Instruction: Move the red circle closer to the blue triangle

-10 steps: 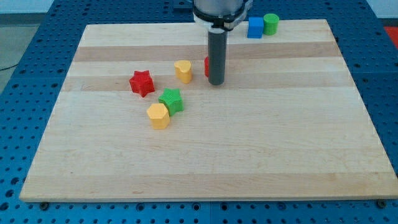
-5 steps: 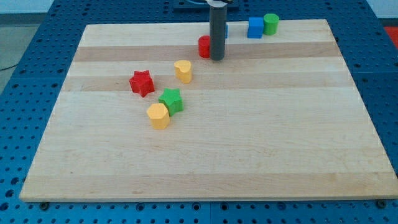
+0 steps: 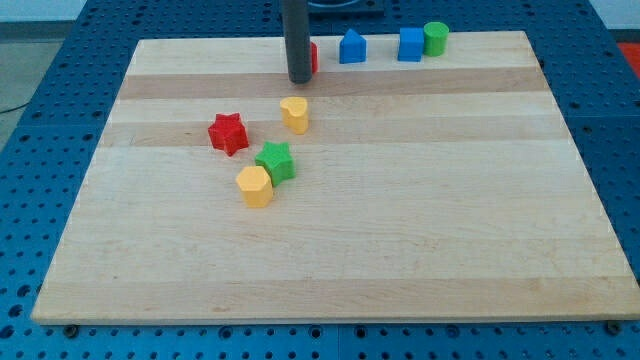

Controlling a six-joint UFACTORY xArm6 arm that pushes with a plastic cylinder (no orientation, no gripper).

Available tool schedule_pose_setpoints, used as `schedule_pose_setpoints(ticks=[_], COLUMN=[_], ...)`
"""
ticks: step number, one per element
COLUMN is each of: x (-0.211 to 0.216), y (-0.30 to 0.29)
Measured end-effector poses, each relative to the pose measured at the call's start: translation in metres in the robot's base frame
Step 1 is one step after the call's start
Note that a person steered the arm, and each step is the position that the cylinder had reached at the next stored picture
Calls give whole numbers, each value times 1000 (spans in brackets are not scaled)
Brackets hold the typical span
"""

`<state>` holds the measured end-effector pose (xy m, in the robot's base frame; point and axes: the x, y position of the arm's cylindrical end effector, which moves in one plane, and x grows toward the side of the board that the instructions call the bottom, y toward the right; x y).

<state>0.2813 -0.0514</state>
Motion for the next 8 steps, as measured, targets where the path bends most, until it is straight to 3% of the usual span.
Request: schedule_pose_setpoints(ticks=[5, 6, 7, 8], x=[-22, 0, 47, 94], y=[-1, 28, 75, 82])
